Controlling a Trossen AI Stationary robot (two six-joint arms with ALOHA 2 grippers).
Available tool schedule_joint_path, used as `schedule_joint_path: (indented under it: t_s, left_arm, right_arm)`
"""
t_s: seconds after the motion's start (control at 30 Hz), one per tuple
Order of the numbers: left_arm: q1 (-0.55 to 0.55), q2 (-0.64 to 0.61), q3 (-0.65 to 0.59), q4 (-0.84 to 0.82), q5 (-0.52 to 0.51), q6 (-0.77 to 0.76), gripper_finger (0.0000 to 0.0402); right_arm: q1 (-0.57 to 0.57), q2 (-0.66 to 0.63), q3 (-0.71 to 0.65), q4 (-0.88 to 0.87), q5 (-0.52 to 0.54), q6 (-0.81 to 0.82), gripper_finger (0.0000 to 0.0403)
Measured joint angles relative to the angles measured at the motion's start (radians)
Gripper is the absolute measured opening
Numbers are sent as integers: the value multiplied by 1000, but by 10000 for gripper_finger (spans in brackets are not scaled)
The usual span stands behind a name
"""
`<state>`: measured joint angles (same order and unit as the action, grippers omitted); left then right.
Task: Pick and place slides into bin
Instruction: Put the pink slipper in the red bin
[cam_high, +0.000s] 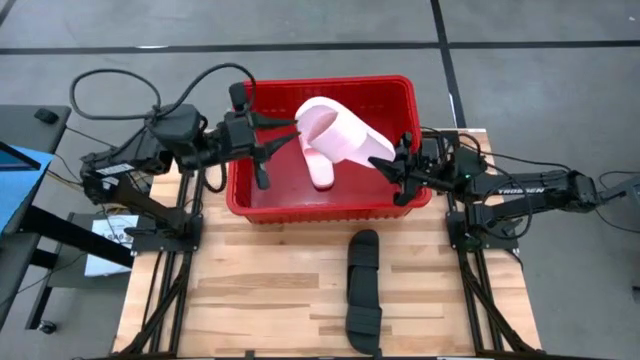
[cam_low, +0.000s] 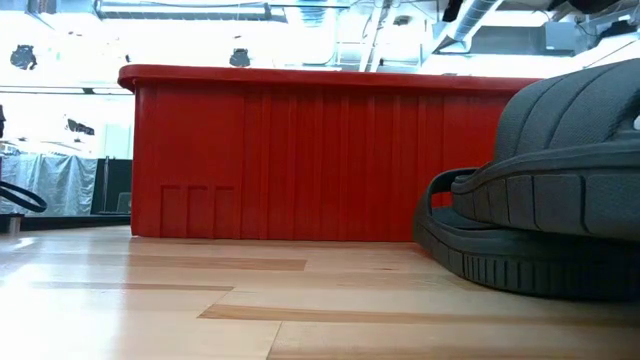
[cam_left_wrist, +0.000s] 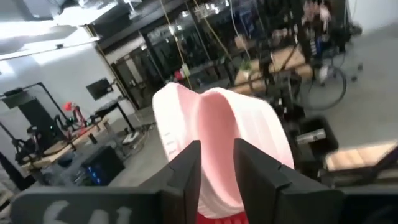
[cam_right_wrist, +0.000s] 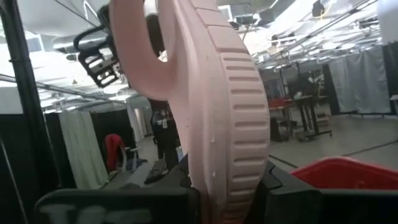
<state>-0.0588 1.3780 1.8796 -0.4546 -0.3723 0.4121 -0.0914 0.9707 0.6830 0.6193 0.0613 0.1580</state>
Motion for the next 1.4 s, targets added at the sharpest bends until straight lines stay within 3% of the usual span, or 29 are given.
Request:
schedule_joint_path:
  t_s: [0.27, 0.47, 0.67, 1.4]
  left_arm:
    - [14, 80, 96, -125, -54, 50, 111]
    - [-7, 56, 98, -135, -97, 65, 115]
    - [-39, -2, 99, -128, -207, 61, 115]
    - [38, 42, 96, -199, 6, -63, 115]
  right_arm:
    - [3, -9, 0, -3, -4, -9, 46]
    - [6, -10, 0, -2, -4, -26, 46]
    - [7, -10, 0, -19, -18, -28, 46]
    - [26, -9, 0, -14, -36, -54, 46]
